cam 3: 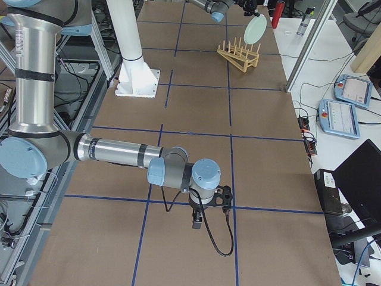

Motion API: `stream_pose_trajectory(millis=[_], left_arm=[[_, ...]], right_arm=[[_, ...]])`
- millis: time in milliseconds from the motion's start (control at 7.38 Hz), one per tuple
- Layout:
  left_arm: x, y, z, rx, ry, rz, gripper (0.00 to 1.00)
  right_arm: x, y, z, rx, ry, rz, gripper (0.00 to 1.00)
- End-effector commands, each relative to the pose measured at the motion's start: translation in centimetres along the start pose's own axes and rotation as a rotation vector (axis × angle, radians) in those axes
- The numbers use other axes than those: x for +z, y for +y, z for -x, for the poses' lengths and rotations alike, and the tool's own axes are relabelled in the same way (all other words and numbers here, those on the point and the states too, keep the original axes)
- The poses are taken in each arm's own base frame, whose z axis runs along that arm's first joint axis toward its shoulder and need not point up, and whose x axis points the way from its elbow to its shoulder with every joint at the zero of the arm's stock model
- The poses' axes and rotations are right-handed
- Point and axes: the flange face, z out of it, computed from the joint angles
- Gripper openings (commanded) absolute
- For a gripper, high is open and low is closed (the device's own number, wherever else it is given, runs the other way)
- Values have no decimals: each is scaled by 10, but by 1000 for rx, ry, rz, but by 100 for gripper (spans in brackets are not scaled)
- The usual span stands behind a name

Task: Place plate on rack
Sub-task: 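Lift the plate with the left gripper and tilt it upright, then lower the upright plate into the wooden rack slots with the left gripper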

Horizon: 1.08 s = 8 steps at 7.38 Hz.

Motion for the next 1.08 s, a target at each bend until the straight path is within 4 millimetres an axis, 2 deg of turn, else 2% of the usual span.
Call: stream_pose_trajectory(millis=[0,135,271,812,948], left_arm=[[7,4,14,-6,-18,-2,0],[9,8,17,-7,-16,-8,0],[13,13,28,-14,-33,-1,0],[24,19,56,26,-88,0,0],[25,24,70,19,-117,2,0]], right_arm=[[-1,0,0,0,0,0,100],[-1,0,0,-1,0,-1,100],[0,0,0,0,0,0,100],[-1,0,0,-1,0,-1,100],[0,0,0,-1,0,1,100]])
